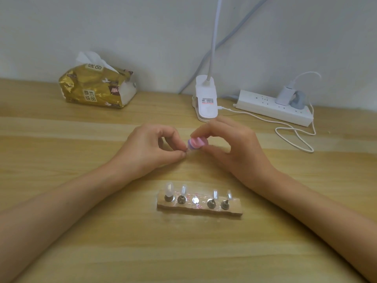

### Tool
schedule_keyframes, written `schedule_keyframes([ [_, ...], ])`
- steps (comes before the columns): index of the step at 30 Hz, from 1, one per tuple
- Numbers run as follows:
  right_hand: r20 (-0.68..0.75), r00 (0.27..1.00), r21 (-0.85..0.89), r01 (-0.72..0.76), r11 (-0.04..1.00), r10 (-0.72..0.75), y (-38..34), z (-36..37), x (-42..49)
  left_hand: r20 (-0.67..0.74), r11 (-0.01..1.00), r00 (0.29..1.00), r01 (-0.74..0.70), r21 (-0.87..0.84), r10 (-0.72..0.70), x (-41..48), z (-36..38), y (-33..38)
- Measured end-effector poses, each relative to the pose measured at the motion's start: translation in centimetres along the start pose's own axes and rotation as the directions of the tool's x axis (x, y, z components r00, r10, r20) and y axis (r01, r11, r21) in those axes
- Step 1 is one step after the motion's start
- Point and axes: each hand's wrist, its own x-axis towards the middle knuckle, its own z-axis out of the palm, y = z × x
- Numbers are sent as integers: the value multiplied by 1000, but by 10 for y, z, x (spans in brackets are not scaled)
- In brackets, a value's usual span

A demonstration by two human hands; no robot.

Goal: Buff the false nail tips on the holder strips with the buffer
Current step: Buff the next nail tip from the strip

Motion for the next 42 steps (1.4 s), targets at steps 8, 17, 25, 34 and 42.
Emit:
schedule_keyframes([
  [8,21,999,-14,40,999,-40,-2,1,0,-14,1000,1000,-9,-1,9,-1,0,0],
  [17,-1,996,-13,94,996,-94,-3,4,-1,7,999,1000,-9,-34,9,0,0,-2],
  [25,13,993,19,115,993,-115,-1,3,-1,20,999,1000,8,-47,-7,0,0,-1],
  [34,9,1000,124,-1,992,0,-3,2,-1,14,999,1000,26,-36,-26,1,0,-2],
  [42,-21,999,112,44,993,-42,-6,2,-1,23,999,999,24,-36,-24,-1,-1,-1],
])
